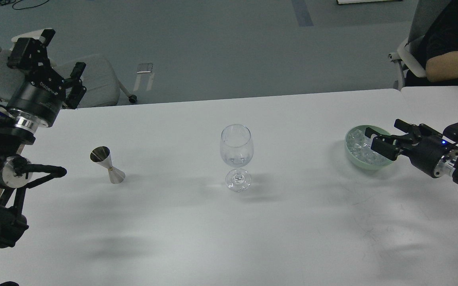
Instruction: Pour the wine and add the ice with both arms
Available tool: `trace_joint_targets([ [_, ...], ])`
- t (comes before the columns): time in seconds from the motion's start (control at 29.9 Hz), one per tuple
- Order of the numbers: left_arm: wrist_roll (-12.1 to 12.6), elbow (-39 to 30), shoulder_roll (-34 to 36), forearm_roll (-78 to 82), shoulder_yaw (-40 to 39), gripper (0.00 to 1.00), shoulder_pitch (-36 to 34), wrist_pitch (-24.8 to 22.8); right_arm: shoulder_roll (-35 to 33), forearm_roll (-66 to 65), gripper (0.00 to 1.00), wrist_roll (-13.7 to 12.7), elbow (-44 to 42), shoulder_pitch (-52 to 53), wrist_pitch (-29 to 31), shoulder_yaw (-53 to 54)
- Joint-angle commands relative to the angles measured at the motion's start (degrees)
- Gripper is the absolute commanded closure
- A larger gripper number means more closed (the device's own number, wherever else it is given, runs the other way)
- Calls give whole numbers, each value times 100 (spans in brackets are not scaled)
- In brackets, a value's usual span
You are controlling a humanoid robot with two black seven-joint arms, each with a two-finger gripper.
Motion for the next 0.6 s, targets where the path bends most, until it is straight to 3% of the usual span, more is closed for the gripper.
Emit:
trace_joint_targets([
  [0.0,0,-7,-16,-9,-1,2,-4,4,143,-282,0,-2,-293,214,9,-347],
  [0.43,-8,-7,-25,-18,-9,2,5,4,477,-713,3,-11,-926,416,0,-470],
  [0.57,-8,-7,-25,-9,-9,2,5,-5,600,-722,13,-19,-979,416,0,-470],
])
